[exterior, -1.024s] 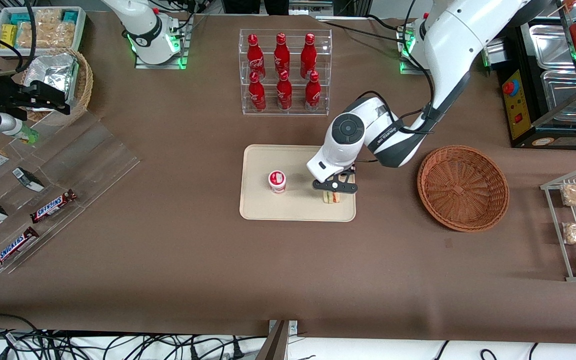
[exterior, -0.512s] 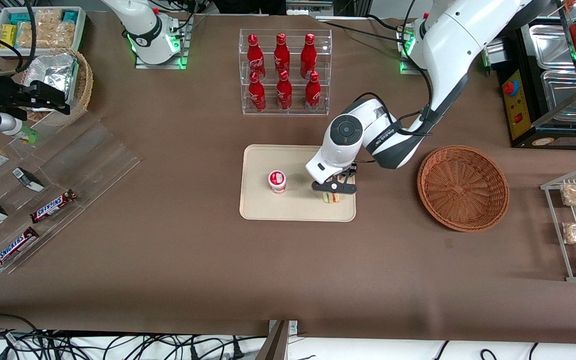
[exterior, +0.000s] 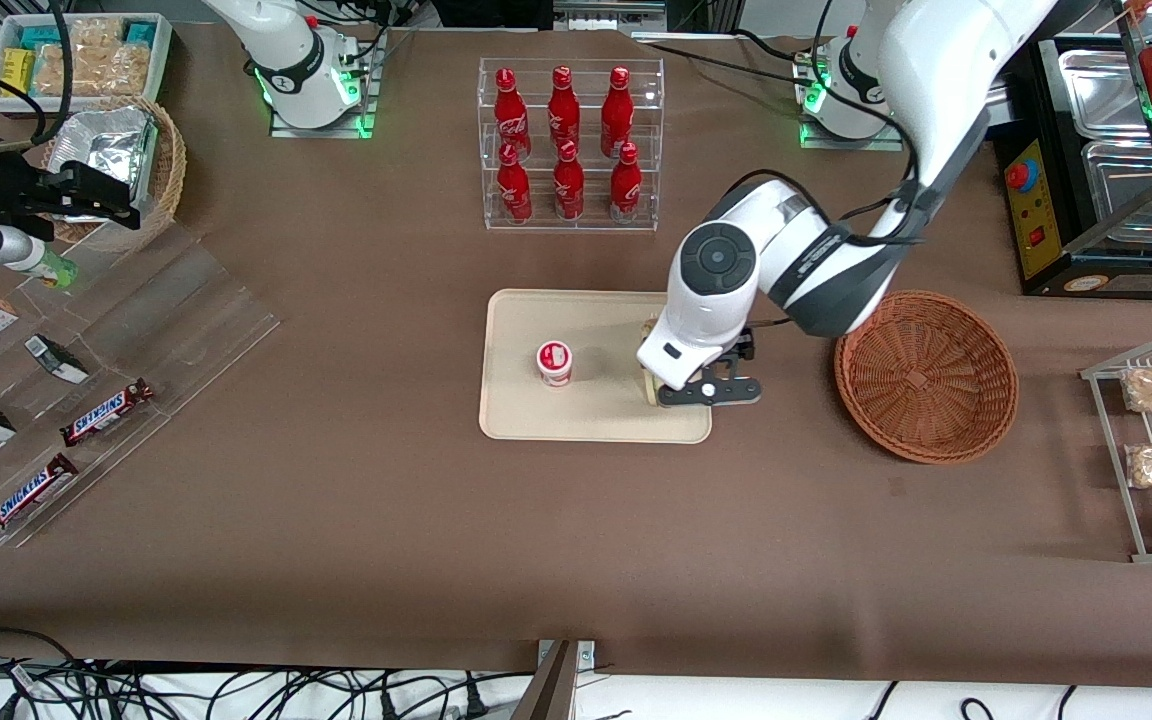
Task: Place sandwich from basket to tray
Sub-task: 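Lower the sandwich onto the tray and open the left gripper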
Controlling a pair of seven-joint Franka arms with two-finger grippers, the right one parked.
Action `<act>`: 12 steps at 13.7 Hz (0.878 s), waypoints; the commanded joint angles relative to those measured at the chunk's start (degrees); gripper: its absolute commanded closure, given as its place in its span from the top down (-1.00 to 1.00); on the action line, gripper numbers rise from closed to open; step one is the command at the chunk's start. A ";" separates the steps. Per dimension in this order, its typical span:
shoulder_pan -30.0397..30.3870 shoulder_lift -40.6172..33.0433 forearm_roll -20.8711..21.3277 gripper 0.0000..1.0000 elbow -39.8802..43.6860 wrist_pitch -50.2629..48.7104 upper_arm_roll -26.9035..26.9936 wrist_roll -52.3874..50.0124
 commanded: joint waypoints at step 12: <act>15.54 -17.81 -10.53 1.00 0.00 -10.76 2.17 12.89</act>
